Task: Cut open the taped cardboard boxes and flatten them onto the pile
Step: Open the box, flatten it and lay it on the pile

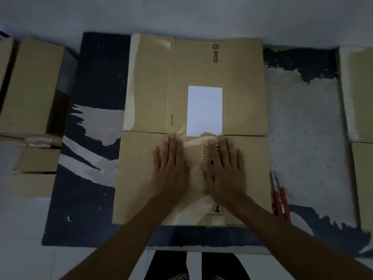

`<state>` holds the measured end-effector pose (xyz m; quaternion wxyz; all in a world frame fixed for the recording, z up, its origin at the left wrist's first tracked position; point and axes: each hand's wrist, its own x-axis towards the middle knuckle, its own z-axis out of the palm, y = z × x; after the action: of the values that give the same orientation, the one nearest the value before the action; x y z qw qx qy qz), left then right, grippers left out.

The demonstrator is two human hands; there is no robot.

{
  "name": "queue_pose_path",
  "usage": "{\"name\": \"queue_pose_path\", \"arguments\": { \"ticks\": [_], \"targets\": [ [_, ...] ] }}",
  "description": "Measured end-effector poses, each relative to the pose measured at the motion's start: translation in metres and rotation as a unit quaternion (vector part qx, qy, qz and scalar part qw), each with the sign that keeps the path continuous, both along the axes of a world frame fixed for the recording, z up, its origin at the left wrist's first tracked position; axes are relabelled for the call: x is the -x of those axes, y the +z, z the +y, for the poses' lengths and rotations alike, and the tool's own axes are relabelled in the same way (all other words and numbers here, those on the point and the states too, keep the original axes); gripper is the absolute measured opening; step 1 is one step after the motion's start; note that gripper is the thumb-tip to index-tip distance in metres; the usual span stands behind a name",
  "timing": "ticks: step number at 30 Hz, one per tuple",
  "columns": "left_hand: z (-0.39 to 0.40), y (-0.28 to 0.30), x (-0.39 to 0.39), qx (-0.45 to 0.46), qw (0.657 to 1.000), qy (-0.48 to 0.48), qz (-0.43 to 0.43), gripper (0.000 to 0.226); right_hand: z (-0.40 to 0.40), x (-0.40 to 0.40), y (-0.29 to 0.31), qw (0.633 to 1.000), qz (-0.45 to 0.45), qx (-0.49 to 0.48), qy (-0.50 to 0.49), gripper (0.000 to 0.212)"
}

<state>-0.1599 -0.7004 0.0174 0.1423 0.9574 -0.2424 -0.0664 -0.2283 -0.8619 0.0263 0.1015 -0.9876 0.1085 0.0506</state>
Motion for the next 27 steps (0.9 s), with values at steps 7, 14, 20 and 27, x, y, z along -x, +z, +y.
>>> {"name": "queue_pose_path", "arguments": {
  "ticks": [7, 14, 20, 27],
  "targets": [
    [0.004, 0.004, 0.025, 0.004, 1.000, -0.017, -0.011, 0.063, 0.027, 0.010, 0.001, 0.998, 0.004, 0.012, -0.059, 0.063],
    [0.007, 0.004, 0.039, 0.031, 0.999, 0.015, -0.033, 0.052, 0.034, 0.022, 0.000, 0.998, -0.001, 0.003, -0.058, 0.066],
    [0.011, 0.001, 0.053, 0.024, 1.000, 0.009, -0.018, 0.056, 0.040, 0.025, -0.005, 0.996, -0.022, 0.029, -0.080, 0.060],
    [0.013, -0.004, 0.058, 0.042, 0.998, 0.026, -0.025, 0.051, 0.075, 0.044, -0.004, 0.992, -0.015, 0.017, -0.121, 0.058]
  ]
}}
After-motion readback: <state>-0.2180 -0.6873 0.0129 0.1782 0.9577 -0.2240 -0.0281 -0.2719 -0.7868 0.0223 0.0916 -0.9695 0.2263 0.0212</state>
